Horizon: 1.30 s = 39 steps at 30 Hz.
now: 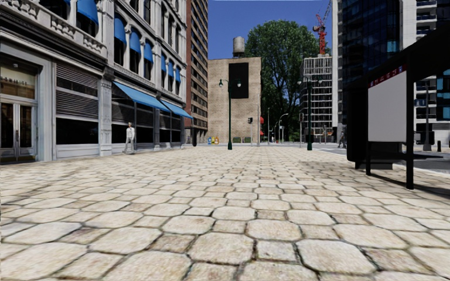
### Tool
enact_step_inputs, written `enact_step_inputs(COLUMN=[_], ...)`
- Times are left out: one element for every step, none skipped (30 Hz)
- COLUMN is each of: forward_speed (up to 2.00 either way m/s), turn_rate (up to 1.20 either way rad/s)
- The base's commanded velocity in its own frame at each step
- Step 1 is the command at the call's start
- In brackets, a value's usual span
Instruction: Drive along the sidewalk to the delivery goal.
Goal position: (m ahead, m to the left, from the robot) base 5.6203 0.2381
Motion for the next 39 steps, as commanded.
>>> enact_step_inputs(forward_speed=[2.0,2.0,2.0,2.0,2.0,2.0,2.0,2.0,2.0,2.0,2.0,2.0,2.0,2.0,2.0,2.0,2.0,2.0,2.0,2.0,2.0,2.0,2.0,2.0,2.0,2.0,2.0,2.0,2.0,2.0,2.0,2.0,2.0,2.0,2.0,2.0,2.0,2.0,2.0], turn_rate=[0.0,0.0,0.0,0.0,0.0,0.0,0.0,0.0,0.0,0.0,0.0,0.0,0.0,0.0,0.0,0.0,0.0,0.0,0.0,0.0,0.0,0.0,0.0,0.0,0.0,0.0,0.0,0.0,0.0,0.0,0.0,0.0,0.0,0.0,0.0,0.0,0.0,0.0,0.0])
